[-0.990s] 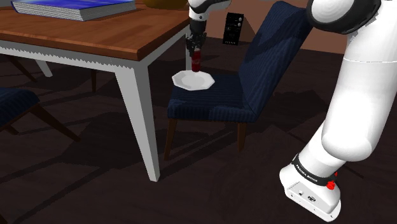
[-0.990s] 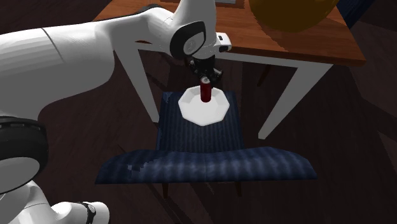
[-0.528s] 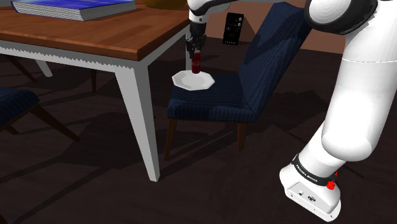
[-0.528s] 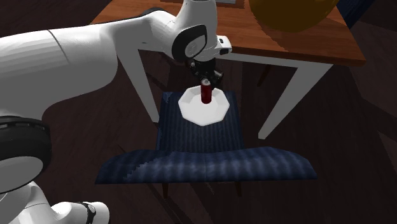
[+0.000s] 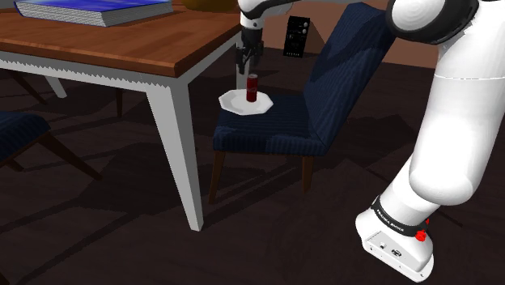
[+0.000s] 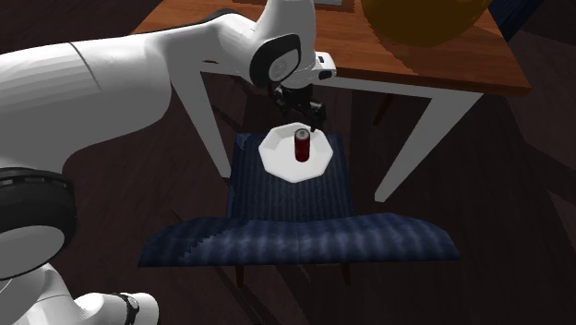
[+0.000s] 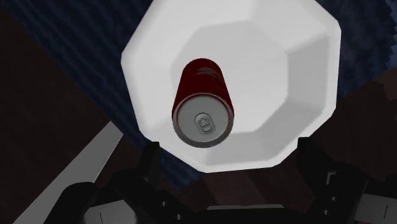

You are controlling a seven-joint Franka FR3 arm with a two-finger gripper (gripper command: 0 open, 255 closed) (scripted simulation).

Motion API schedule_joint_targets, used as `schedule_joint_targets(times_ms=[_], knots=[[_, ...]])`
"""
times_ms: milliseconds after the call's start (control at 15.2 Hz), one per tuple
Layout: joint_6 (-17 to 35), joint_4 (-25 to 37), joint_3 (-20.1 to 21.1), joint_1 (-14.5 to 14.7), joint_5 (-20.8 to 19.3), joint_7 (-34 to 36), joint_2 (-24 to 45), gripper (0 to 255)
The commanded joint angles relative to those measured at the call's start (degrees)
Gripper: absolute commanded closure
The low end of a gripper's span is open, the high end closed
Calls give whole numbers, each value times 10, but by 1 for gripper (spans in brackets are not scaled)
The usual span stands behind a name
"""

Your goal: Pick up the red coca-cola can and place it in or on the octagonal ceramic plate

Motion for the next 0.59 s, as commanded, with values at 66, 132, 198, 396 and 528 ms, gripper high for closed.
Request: schedule_joint_targets(times_ms=[66, 132, 198, 396, 528], knots=[[-46, 45, 4, 5, 2, -2, 19, 0], [-46, 45, 4, 5, 2, -2, 19, 0], [-46, 45, 4, 5, 2, -2, 19, 0], [-46, 45, 3, 6, 2, -2, 19, 0], [-46, 45, 3, 6, 2, -2, 19, 0]])
